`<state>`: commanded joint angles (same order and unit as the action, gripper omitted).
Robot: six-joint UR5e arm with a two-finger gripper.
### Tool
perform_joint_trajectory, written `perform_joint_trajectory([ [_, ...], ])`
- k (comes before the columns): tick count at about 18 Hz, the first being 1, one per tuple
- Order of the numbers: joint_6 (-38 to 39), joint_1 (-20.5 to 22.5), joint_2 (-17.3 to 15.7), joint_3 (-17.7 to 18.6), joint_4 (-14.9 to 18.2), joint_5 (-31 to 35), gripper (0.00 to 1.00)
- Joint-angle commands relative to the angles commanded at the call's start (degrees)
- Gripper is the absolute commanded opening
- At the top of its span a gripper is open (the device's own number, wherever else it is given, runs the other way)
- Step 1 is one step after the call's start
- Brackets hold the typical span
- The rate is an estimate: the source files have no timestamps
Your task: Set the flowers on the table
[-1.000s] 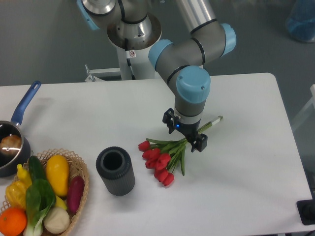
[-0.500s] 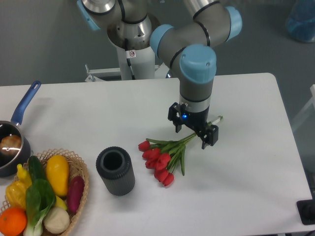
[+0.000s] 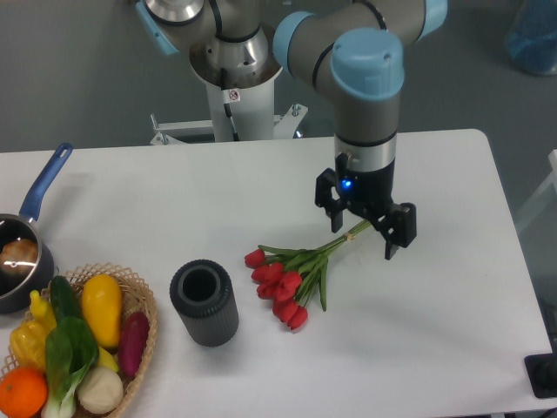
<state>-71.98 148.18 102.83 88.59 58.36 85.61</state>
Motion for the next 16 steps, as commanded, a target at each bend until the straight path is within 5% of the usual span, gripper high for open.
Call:
perform_joint_trajectory([
  [16, -17.50, 5.89, -5.62, 6.94, 2.02, -1.32, 1.00],
])
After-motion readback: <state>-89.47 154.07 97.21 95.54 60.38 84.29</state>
